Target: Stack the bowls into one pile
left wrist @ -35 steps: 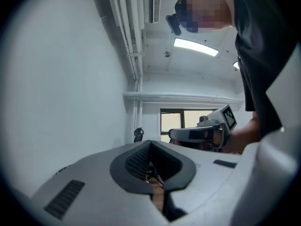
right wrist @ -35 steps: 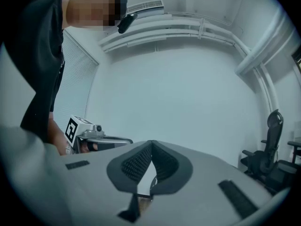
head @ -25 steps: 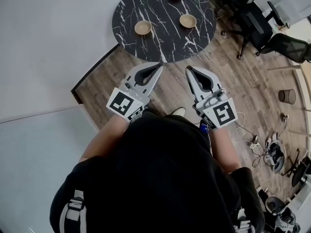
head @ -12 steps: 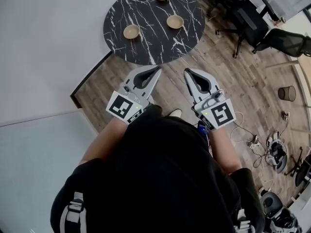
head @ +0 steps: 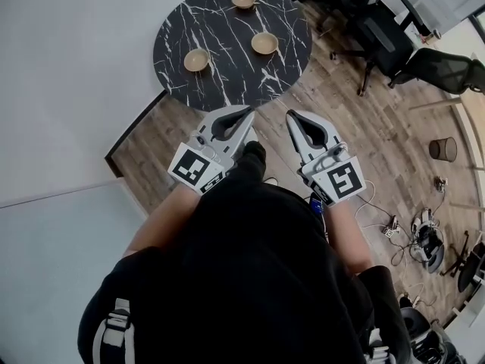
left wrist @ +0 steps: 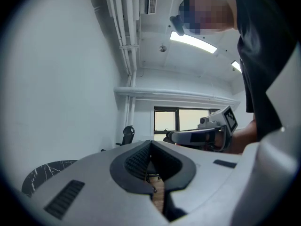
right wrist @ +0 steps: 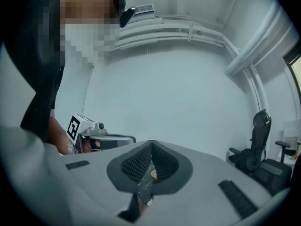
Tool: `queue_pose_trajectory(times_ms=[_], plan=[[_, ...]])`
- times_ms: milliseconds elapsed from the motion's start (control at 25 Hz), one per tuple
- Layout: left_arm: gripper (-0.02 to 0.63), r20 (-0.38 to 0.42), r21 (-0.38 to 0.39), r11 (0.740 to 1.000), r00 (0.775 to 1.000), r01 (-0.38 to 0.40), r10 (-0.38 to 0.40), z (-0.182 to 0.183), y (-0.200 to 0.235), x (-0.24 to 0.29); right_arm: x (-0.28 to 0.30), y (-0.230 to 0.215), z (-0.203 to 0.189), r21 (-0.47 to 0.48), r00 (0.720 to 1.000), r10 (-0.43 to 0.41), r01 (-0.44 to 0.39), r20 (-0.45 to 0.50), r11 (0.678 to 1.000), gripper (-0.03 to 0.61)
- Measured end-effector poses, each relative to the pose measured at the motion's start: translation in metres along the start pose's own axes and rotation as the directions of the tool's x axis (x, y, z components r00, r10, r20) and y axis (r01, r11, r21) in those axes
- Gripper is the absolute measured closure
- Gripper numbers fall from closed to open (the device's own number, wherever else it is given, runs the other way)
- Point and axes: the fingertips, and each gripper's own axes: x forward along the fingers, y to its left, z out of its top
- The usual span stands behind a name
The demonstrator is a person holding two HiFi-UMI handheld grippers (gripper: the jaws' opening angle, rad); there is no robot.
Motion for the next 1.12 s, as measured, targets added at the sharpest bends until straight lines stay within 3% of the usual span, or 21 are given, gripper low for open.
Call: queue_pose_trajectory(times_ms=[320, 840, 1120], plan=[[0.609, 0.014, -0.020, 1.000, 1.000, -0.006, 0.006, -0.006, 0.057, 0.046, 0.049, -0.052, -0.011, -0.009, 0.996, 0.013, -0.014, -0.084, 1.000, 0.586], [0.609, 0.040, -0.029, 0.999, 0.999, -0.014, 0.016, 0.013, 0.216, 0.129, 0.200, -0.160, 0.000, -0.033, 0.992, 0.054, -0.058, -0.117, 0.998, 0.585], [0.609, 0.021, -0.071, 0.996, 0.998, -0.058, 0.060, 0.000, 0.286, 0.153, 0.267, -0.204, -0.009, -0.021, 0.983, 0.080, -0.085, -0.168, 0.996, 0.585]])
